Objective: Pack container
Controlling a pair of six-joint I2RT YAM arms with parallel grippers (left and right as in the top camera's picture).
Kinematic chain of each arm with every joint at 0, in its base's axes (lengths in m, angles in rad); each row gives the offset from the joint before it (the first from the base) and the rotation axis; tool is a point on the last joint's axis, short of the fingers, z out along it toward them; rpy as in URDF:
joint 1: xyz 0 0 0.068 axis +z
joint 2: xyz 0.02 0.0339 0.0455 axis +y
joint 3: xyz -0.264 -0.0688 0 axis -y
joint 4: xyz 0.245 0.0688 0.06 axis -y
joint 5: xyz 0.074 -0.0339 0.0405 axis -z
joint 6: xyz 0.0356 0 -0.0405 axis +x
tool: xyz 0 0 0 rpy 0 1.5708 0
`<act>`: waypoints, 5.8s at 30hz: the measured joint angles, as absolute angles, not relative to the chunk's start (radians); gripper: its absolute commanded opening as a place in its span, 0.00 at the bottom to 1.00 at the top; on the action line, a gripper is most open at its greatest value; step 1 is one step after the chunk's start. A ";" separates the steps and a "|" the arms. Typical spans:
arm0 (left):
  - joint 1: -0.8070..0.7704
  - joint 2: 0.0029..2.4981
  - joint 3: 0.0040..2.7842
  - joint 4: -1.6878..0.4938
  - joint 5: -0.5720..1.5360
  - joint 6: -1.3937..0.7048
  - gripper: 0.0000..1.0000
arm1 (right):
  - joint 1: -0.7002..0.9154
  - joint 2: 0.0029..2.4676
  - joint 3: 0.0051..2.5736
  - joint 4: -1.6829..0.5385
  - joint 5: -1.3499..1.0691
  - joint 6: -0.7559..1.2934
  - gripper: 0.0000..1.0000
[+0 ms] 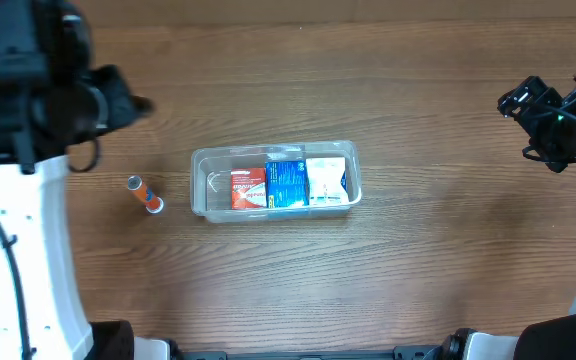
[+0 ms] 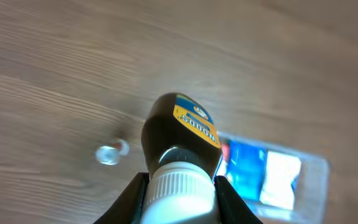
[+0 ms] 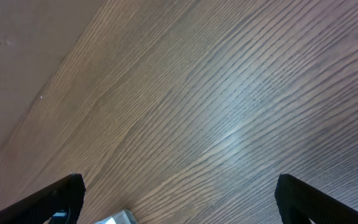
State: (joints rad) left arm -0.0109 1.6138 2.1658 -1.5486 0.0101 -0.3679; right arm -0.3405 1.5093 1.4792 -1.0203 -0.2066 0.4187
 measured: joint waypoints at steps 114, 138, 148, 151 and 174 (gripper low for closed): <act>-0.229 1.583 1.160 -0.889 -0.023 -0.454 0.26 | -0.340 1.509 1.479 -1.021 -0.206 0.419 1.00; 0.009 1.494 1.682 -1.502 -0.212 -0.504 1.00 | -0.340 1.509 1.479 -1.021 -0.206 0.419 1.00; 0.147 1.494 1.672 -1.504 -0.025 -0.175 1.00 | -0.340 1.509 1.479 -1.020 -0.206 0.418 1.00; 0.147 1.494 1.672 -1.504 -0.025 -0.175 1.00 | -0.340 1.509 1.479 -1.021 -0.207 0.418 1.00; 0.120 0.825 0.981 -0.838 0.099 -0.122 1.00 | -0.340 1.509 1.479 -1.021 -0.206 0.419 1.00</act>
